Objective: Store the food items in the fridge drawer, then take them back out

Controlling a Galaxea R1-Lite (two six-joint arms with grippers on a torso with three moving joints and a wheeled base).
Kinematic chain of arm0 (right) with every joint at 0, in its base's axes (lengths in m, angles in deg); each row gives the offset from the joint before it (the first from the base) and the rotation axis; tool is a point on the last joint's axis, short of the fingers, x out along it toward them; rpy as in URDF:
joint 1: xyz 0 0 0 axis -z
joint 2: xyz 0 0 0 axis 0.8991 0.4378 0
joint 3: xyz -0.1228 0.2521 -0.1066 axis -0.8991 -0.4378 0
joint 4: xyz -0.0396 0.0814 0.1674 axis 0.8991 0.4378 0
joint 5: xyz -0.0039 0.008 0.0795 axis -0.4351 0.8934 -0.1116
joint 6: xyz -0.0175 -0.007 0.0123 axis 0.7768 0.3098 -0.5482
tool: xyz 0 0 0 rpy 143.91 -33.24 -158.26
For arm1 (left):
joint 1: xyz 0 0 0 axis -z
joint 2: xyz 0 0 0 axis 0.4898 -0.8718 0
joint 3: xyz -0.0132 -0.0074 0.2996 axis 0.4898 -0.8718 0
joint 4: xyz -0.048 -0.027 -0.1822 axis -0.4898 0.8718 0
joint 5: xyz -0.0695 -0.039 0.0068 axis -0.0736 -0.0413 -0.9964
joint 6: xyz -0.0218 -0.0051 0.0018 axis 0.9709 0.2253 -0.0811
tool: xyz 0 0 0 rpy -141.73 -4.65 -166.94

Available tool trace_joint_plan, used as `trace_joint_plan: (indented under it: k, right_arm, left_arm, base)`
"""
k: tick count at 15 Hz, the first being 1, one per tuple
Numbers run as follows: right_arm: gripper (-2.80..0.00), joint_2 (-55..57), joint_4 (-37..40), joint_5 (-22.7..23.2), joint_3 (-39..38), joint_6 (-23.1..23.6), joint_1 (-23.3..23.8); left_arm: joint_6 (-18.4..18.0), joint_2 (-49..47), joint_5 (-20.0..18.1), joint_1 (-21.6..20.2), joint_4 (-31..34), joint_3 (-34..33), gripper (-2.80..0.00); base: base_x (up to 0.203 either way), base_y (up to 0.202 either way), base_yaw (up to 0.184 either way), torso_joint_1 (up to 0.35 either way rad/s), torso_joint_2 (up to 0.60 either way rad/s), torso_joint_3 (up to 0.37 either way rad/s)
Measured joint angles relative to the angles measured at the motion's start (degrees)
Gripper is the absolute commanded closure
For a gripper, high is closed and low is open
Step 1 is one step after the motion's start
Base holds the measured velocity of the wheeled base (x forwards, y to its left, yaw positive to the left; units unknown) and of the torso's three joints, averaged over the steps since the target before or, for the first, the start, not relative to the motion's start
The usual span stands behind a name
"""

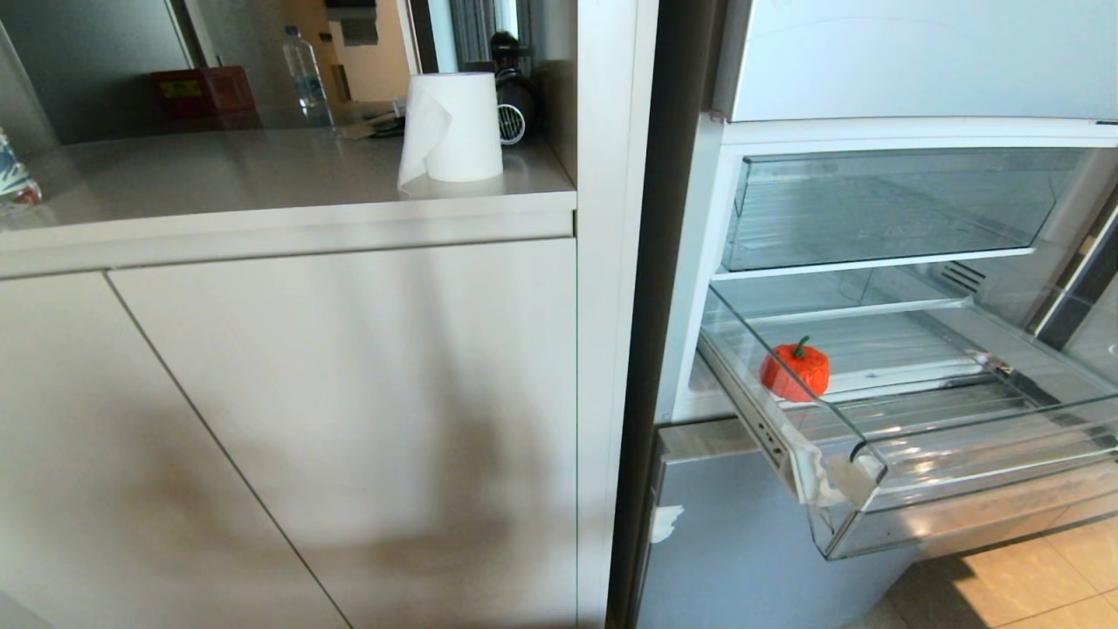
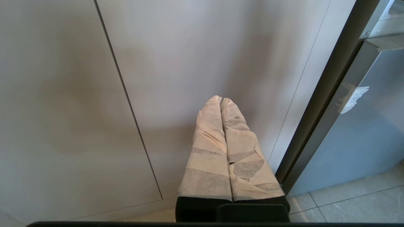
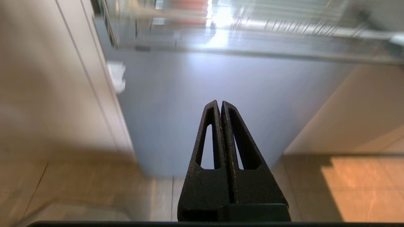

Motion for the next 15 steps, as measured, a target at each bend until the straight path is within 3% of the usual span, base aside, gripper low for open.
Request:
trace_joint_plan:
  k: [10, 15]
  right_arm:
    - [0.0, -5.97, 0.29, -0.28, -0.07, 0.02, 1.09]
    - [0.0, -6.02, 0.32, -0.15, -0.07, 0.16, 1.02]
  left_arm:
    - [0.02, 0.0, 0.02, 0.0, 0.02, 0.0, 0.0]
    - [0.02, 0.0, 0.01, -0.02, 0.02, 0.0, 0.0]
  base:
    - [0.0, 0.0, 0.0, 0.0, 0.0, 0.0]
    - [-0.002, 0.005, -0.151, 0.005, 0.0, 0.0]
